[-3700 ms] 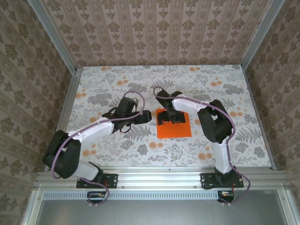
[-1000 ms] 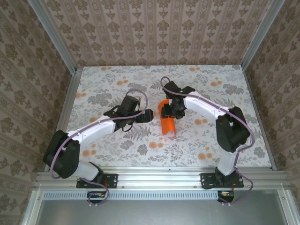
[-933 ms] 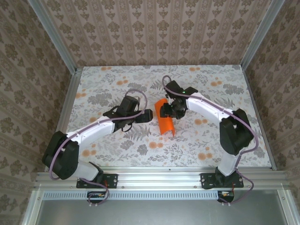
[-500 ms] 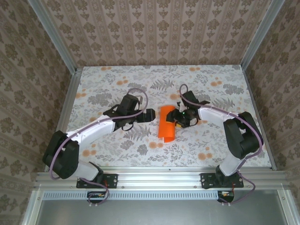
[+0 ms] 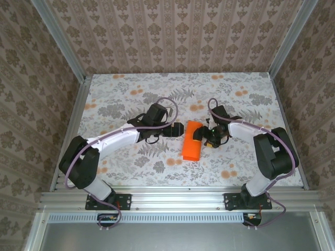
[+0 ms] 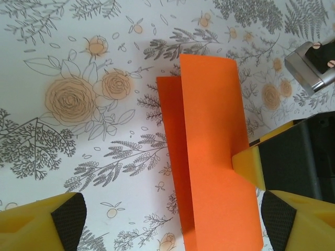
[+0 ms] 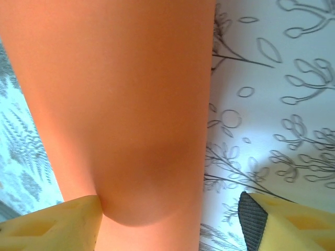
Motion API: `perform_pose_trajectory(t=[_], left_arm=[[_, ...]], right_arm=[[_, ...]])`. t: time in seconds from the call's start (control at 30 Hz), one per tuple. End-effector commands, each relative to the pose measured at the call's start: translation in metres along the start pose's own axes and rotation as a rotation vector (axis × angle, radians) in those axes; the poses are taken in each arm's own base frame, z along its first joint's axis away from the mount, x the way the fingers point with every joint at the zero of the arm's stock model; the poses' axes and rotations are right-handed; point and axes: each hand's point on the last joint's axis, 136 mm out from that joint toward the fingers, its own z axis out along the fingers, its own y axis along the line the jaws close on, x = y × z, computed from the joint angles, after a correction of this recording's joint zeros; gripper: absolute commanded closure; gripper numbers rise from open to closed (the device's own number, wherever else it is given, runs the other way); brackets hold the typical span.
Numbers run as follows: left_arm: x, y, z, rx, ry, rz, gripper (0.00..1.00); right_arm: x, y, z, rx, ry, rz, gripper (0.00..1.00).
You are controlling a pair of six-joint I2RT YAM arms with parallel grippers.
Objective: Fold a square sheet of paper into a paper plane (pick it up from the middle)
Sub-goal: Fold the square sheet of paper in half at the center of the table.
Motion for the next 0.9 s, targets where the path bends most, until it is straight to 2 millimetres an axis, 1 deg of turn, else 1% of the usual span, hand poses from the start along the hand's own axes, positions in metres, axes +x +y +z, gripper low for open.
perform_pose_trajectory(t=[0.0, 0.07, 0.13, 0.2, 0.3, 0.6, 0.77, 0.87], left_arm=[[-0.002, -0.009, 0.002, 0.021, 0.008, -0.017, 0.12], [-0.001, -0.007, 0.005, 0.017, 0.014, -0.039, 0.15], [0.0, -0.004, 0.01, 0.003, 0.021, -0.062, 0.19], [0.001, -0.003, 0.013, -0.002, 0.027, -0.078, 0.21], [0.001, -0.002, 0.017, -0.004, 0.032, -0.091, 0.21], [0.0, 0.003, 0.018, -0.04, 0.039, -0.093, 0.26], [0.001, 0.003, 0.02, -0.039, 0.043, -0.094, 0.27], [0.002, 0.004, 0.02, -0.042, 0.047, -0.094, 0.27]], right_arm=[[-0.002, -0.015, -0.015, 0.123, -0.011, -0.032, 0.33], [-0.001, -0.021, -0.017, 0.157, -0.009, -0.04, 0.35], [0.002, -0.022, -0.016, 0.164, 0.002, -0.042, 0.35], [0.002, -0.023, -0.013, 0.164, 0.002, -0.034, 0.35], [0.001, -0.02, -0.009, 0.16, 0.008, -0.038, 0.35], [-0.004, -0.002, 0.002, 0.118, 0.024, -0.045, 0.35], [-0.006, 0.0, 0.007, 0.126, 0.033, -0.049, 0.35], [-0.004, -0.003, 0.01, 0.143, 0.047, -0.055, 0.35]])
